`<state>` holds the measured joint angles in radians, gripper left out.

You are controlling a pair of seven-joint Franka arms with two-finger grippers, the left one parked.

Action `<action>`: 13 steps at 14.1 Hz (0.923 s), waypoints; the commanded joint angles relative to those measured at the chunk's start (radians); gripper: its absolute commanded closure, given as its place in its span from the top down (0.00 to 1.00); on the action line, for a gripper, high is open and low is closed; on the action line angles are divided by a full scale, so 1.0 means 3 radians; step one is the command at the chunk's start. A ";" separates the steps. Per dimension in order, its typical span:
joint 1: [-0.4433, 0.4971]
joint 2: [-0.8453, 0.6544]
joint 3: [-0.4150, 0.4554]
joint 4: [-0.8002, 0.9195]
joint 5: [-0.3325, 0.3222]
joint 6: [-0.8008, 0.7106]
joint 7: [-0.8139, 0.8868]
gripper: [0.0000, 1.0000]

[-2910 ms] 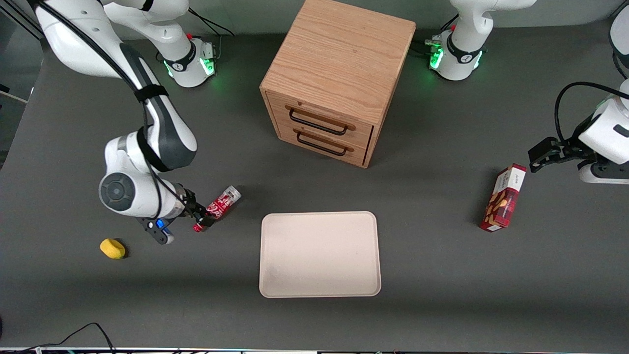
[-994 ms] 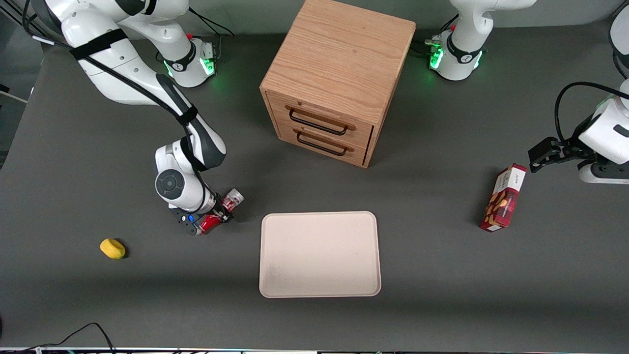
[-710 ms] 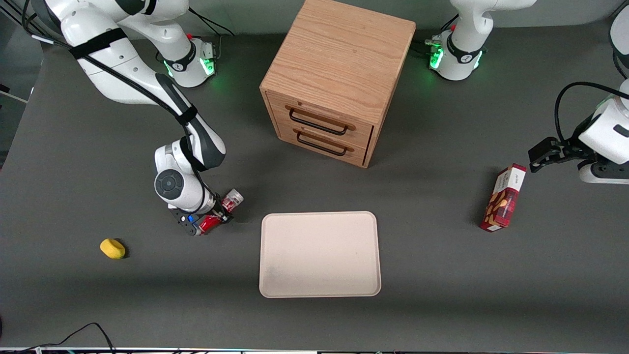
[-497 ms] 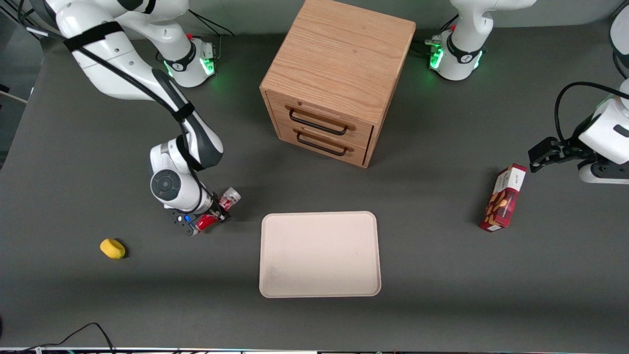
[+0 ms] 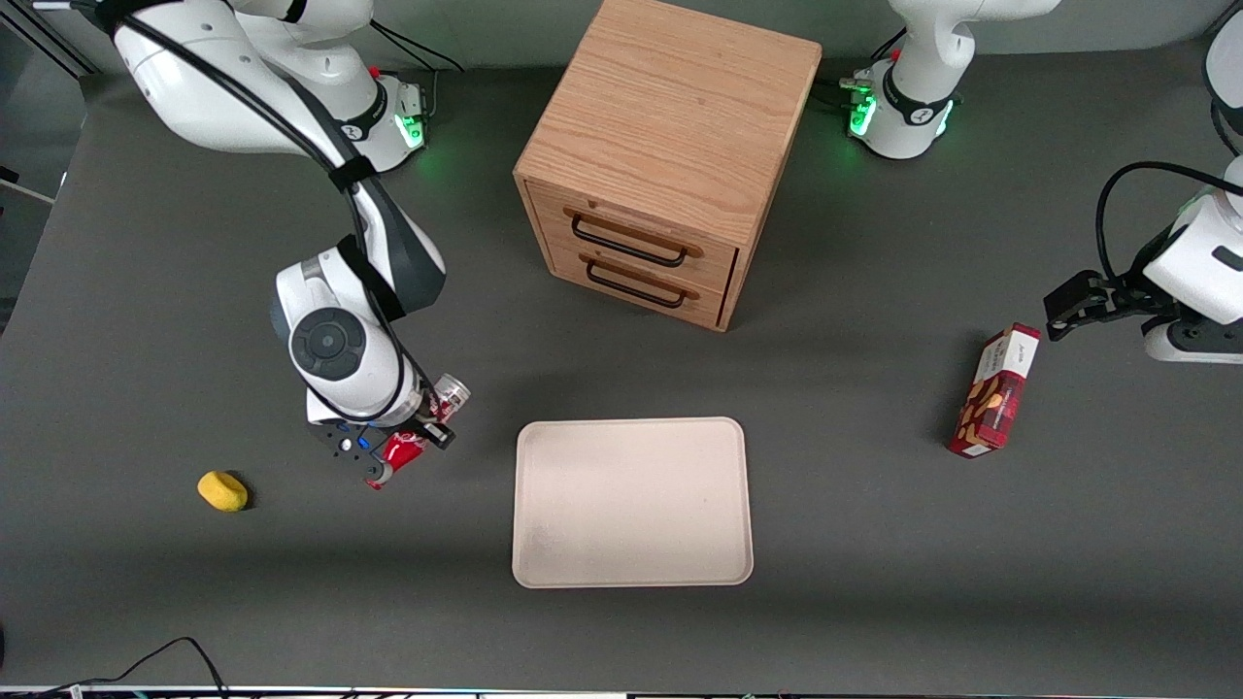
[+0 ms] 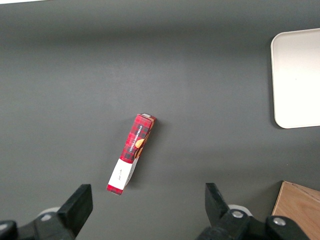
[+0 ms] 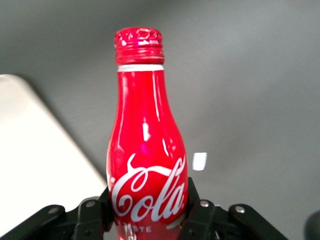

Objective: Place coke bottle on tray
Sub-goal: 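Lift the bottle and carry it over the cream tray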

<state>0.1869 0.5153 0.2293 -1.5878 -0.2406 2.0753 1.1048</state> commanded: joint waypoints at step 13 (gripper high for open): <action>0.0527 0.1565 -0.0043 0.1969 0.0069 0.0021 -0.1995 0.00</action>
<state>0.3399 0.9113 0.2235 -1.0656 -0.2608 2.0786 0.5721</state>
